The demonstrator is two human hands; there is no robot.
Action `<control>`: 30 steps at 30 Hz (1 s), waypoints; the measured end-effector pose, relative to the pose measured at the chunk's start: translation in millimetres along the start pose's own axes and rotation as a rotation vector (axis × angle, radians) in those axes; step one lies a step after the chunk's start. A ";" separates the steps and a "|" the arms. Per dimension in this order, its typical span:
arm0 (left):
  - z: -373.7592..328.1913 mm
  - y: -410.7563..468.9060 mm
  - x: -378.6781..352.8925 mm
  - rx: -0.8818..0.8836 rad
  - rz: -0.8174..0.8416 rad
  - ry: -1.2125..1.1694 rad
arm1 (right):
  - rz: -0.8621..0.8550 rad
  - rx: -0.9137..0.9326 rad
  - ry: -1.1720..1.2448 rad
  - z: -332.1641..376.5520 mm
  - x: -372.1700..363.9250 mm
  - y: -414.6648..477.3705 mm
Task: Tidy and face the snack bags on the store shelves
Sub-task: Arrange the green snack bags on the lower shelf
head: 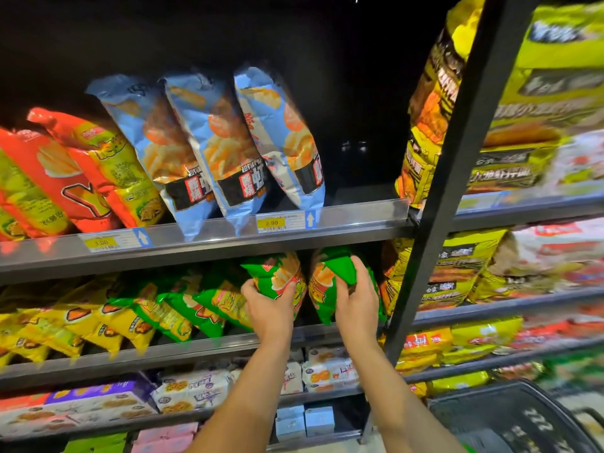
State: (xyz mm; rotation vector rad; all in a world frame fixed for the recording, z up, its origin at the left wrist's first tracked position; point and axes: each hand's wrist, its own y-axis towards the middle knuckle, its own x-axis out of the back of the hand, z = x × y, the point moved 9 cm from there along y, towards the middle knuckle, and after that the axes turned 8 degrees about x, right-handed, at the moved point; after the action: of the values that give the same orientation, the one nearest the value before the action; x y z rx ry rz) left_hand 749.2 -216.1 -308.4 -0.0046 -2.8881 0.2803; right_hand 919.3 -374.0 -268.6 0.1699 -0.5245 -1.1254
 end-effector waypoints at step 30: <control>39.5 13.0 -2.5 0.219 -0.022 0.145 | 0.110 -0.121 0.245 6.0 33.0 -30.4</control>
State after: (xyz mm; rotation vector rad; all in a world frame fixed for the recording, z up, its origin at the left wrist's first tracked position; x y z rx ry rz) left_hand 742.0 -210.9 -349.1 0.0434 -2.6977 0.5668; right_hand 902.4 -415.9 -264.8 0.1686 -0.2444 -1.0088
